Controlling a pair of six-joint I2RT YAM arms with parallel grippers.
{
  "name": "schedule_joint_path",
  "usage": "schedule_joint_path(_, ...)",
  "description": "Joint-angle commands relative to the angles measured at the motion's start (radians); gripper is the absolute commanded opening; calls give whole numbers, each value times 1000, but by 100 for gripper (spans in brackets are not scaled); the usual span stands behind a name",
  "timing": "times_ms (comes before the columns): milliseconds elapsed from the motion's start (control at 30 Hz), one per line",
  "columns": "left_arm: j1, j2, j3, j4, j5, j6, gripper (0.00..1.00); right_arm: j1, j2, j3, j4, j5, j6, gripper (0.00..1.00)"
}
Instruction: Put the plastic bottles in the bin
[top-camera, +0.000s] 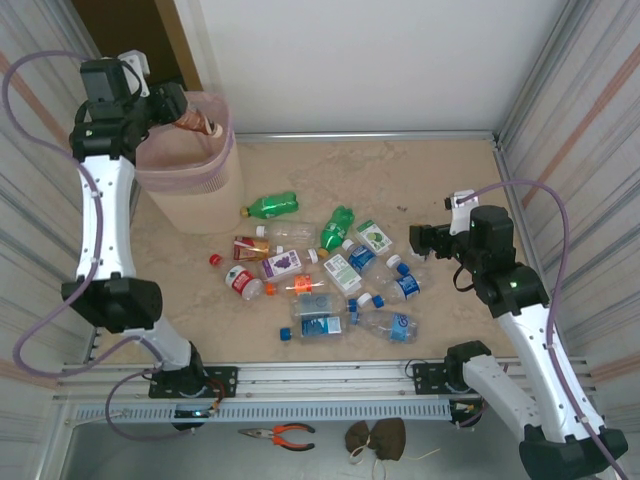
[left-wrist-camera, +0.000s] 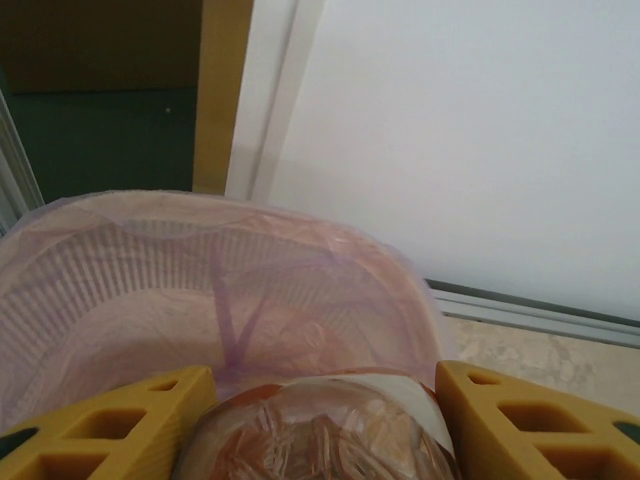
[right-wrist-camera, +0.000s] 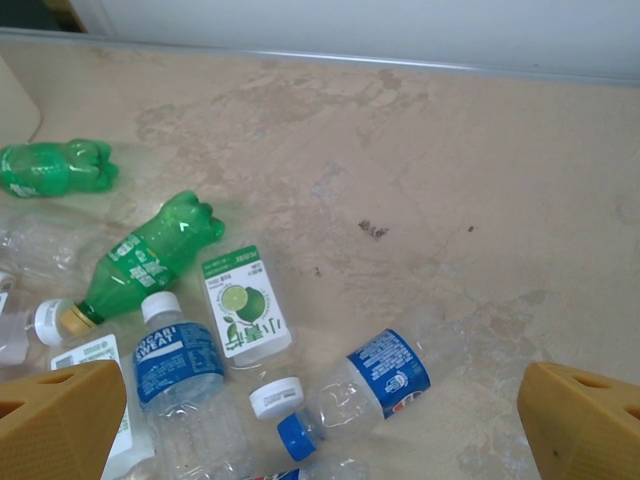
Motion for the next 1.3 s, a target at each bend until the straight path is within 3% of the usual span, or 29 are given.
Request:
schedule_joint_path(0,19,61,38,27,24,-24,57,8,1,9,-10,11,-27,99)
schedule_joint_path(333,21,239,29,34,126,-75,58,7,20,7,-12,4,-28,99)
schedule_joint_path(800,11,374,-83,84,112,-106,64,10,27,8,-19,12,-30,99)
schedule_joint_path(1267,11,351,-119,110,68,-98,76,10,15,10,-25,24,-30,99)
